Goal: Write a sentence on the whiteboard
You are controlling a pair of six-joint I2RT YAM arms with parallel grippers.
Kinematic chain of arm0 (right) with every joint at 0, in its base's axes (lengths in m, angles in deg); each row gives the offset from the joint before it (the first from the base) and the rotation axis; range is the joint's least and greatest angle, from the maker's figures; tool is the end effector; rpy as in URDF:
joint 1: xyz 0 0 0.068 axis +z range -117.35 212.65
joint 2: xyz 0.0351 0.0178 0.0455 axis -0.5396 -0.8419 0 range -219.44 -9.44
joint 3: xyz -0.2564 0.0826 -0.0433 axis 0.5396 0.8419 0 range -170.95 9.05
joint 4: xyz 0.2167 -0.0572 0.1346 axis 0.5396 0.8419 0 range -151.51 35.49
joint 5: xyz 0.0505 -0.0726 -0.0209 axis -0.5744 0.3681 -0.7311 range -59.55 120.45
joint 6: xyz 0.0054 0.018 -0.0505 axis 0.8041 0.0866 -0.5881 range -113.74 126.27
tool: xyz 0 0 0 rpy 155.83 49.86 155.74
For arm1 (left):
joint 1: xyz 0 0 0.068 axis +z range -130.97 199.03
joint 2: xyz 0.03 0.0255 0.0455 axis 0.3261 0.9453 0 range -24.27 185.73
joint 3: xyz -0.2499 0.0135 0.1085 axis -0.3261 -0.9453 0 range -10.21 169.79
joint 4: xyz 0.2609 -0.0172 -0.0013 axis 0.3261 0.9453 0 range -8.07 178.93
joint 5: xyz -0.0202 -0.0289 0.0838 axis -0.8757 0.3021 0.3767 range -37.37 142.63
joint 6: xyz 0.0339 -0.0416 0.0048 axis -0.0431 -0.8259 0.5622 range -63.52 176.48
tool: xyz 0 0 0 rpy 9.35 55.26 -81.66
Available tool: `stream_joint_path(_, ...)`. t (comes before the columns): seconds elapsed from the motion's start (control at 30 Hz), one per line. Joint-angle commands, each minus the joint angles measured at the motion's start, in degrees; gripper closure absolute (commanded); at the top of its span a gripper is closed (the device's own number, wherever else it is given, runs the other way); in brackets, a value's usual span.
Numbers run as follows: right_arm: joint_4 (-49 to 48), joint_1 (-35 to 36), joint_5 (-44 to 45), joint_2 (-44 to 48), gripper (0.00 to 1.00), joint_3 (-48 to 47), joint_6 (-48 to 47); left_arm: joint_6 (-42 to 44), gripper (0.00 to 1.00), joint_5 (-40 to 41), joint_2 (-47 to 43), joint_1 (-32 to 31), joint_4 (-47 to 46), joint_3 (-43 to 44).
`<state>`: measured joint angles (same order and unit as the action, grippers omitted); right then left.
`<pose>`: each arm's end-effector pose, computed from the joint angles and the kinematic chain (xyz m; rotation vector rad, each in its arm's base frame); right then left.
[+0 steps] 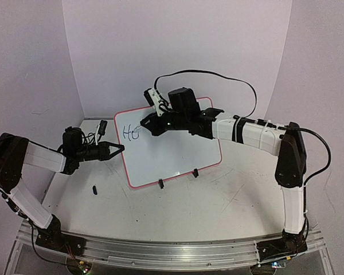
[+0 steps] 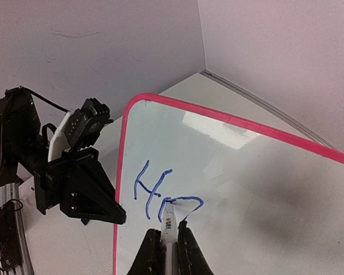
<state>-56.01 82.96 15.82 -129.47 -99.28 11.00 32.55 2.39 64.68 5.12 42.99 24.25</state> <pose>0.3173 0.3964 0.3191 -0.9266 1.7284 0.8874 0.2843 -0.0985 0.1870 0.4861 1.8660 -1.2534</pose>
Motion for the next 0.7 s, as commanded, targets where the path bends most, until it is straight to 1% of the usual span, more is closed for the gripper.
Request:
stream_joint_path(0.0, -0.51, 0.4, -0.36, -0.18, 1.0, -2.41, 0.72, 0.72, 1.0, 1.58, 0.63, -0.23, 0.85, 1.2)
stream_joint_path(0.1, -1.45, 0.42, -0.88, 3.83, 1.0, -0.01, 1.04, 0.64, 1.0, 1.64, 0.61, -0.19, 0.82, 1.23)
stream_joint_path(0.2, -3.91, -1.35, 0.15, 8.35, 1.0, 5.49, 1.95, 0.69, 1.0, 1.85, 0.36, -0.19, 0.84, 1.14)
stream_joint_path(0.23, -3.99, -1.77, 0.05, 8.74, 1.0, 5.94, 2.37, 0.72, 1.0, 1.83, 0.37, -0.16, 0.86, 1.22)
stream_joint_path(0.43, -3.92, -2.43, 1.34, 7.89, 1.0, 5.75, 1.14, 0.54, 1.0, 1.62, 0.37, -0.2, 0.88, 1.5)
stream_joint_path(0.67, -3.41, -2.4, 1.3, 4.92, 1.0, 3.1, 0.97, 0.46, 1.0, 1.37, 0.7, -0.15, 0.9, 1.77)
